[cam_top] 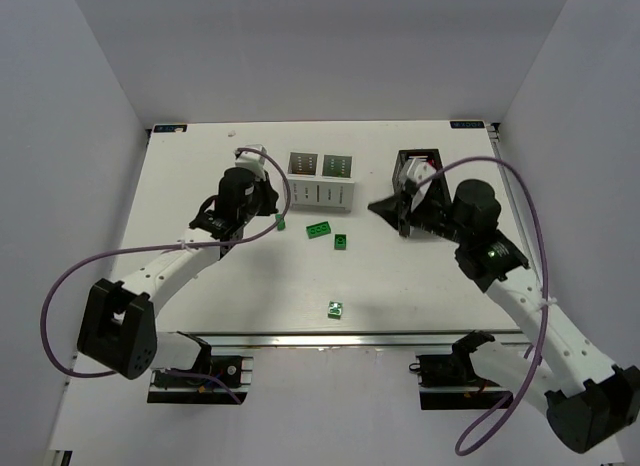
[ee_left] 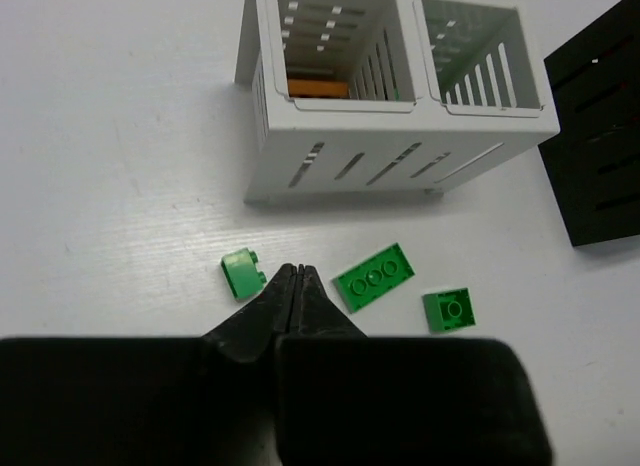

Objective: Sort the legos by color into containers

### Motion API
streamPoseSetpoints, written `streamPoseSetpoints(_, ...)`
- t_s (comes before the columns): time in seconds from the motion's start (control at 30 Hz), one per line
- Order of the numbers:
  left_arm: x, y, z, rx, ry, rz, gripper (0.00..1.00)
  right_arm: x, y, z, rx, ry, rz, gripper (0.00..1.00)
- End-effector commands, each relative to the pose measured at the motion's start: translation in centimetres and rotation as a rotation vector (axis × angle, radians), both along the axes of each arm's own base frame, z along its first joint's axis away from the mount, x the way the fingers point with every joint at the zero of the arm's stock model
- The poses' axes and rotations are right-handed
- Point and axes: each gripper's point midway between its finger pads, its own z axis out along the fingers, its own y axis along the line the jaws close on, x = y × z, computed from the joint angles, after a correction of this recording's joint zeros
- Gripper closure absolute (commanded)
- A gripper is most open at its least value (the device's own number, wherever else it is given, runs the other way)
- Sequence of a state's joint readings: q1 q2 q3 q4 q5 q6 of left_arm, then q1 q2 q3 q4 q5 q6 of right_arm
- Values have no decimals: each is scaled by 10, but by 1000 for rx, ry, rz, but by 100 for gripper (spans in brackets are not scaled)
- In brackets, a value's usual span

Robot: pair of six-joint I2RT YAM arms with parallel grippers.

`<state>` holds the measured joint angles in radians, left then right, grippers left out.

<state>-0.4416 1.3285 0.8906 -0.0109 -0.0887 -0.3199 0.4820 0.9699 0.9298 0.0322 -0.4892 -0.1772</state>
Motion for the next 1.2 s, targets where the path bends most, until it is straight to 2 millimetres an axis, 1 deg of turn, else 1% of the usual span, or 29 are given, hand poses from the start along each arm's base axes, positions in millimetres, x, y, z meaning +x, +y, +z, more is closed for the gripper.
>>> streamPoseSetpoints(0.0,4,-9,10,-38,19,-18,93,-60,1,-70,-97,161,230,97)
streamPoseSetpoints(0.03,5,-10,4,-33,34,-19,89,-58,-3,-76,-111,132,212,63)
streamPoseSetpoints(0.07,6,-10,1,-23,56,-15,76,-55,-7,-81,-129,99,186,51)
streamPoseSetpoints(0.1,6,-9,-19,5,120,-3,59,-53,-10,-82,-136,81,168,44)
streamPoseSetpoints(0.13,12,-8,-20,17,131,11,38,-47,-13,-81,-144,71,131,37)
streamPoseSetpoints(0.2,13,-8,-39,52,193,14,28,-43,-15,-86,-165,75,116,35)
streamPoseSetpoints(0.23,16,-8,-53,73,227,23,23,-39,-16,-88,-175,70,98,35)
streamPoseSetpoints(0.27,17,-8,-61,82,244,25,21,-36,-18,-90,-182,64,85,37)
streamPoseSetpoints(0.3,17,-7,-68,95,264,31,21,-35,-19,-97,-199,58,81,43)
streamPoseSetpoints(0.33,20,-6,-78,114,281,42,19,-31,-21,-97,-208,40,65,64)
streamPoseSetpoints(0.43,22,-3,-92,156,306,51,19,-27,-24,-97,-229,30,47,95)
streamPoseSetpoints(0.47,24,-1,-98,171,316,60,19,-27,-24,-96,-229,30,47,97)
streamPoseSetpoints(0.5,24,0,-101,181,322,61,19,-28,-25,-92,-221,18,44,98)
streamPoseSetpoints(0.53,25,1,-103,186,323,64,20,-30,-25,-95,-220,18,46,98)
streamPoseSetpoints(0.67,27,2,-115,209,335,74,21,-30,-25,-89,-207,-15,42,96)
streamPoseSetpoints(0.7,28,2,-121,221,342,81,21,-31,-25,-89,-207,-15,42,96)
streamPoseSetpoints(0.8,32,3,-131,245,356,96,23,-31,-26,-90,-210,-15,43,96)
streamPoseSetpoints(1.0,37,9,-140,285,359,121,29,-31,-24,-93,-217,-8,53,95)
streamPoseSetpoints(1.03,37,9,-141,289,360,122,31,-31,-24,-93,-217,-7,54,95)
streamPoseSetpoints(1.13,38,8,-142,288,362,120,40,-32,-24,-93,-215,-9,60,95)
streamPoseSetpoints(1.17,38,7,-141,284,363,115,46,-32,-24,-93,-215,-12,62,95)
